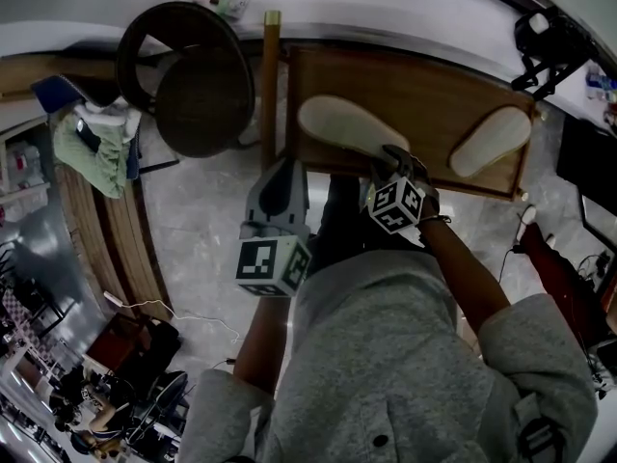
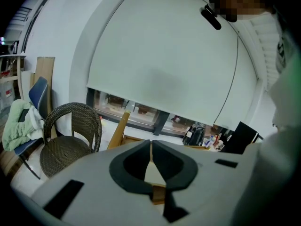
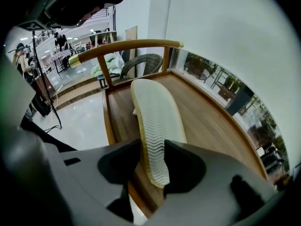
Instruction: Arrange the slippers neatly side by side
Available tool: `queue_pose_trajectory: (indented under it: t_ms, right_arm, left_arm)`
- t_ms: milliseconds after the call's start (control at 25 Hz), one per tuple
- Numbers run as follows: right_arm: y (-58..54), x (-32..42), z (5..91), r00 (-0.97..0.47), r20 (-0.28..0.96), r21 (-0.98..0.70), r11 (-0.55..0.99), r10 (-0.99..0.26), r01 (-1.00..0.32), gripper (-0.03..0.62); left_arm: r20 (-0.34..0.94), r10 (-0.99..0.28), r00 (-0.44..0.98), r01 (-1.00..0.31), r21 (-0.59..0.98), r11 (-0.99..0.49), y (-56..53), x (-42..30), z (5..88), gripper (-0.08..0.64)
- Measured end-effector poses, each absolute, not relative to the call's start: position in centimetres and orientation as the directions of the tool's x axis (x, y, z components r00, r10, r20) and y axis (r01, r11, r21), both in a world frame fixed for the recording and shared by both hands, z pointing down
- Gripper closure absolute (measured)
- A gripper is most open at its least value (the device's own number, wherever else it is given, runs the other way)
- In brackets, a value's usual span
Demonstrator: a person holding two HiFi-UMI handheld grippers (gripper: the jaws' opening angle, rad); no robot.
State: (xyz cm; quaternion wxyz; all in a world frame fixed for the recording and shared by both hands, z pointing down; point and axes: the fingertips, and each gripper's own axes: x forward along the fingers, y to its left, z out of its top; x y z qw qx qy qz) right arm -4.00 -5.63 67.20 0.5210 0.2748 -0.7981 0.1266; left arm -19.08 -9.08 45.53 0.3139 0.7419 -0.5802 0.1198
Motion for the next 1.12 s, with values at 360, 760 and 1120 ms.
queue_pose_trajectory:
  t_ms: [360,760,1120]
  right_arm:
    - [-5.9,-3.2,68.1,-0.229,0.912,0.164,0.812,-0.342,-0.561,0.419]
    - [-8.3,-2.7,66.5,-0.204,0.880,0.264,0.801,-0.428,-0.538,0.488]
    - [-10.1,-3.7,60.9,-0.371,0.822,0.080,0.731,-0.433,-0.677,0.551]
  left_arm:
    - [0.540,-0.786,0.301,-0.935,0.328,-0.133,-8.9,-18.7,45.3,0.534]
    - [0.533,-0.791,0.302,-0.935,0.326,-0.137,-8.6,-18.5,44.8,0.534]
    - [0.506,-0.801,0.321,-0.930,0.330,-0.164,-8.7,-17.9,43.7,0.534]
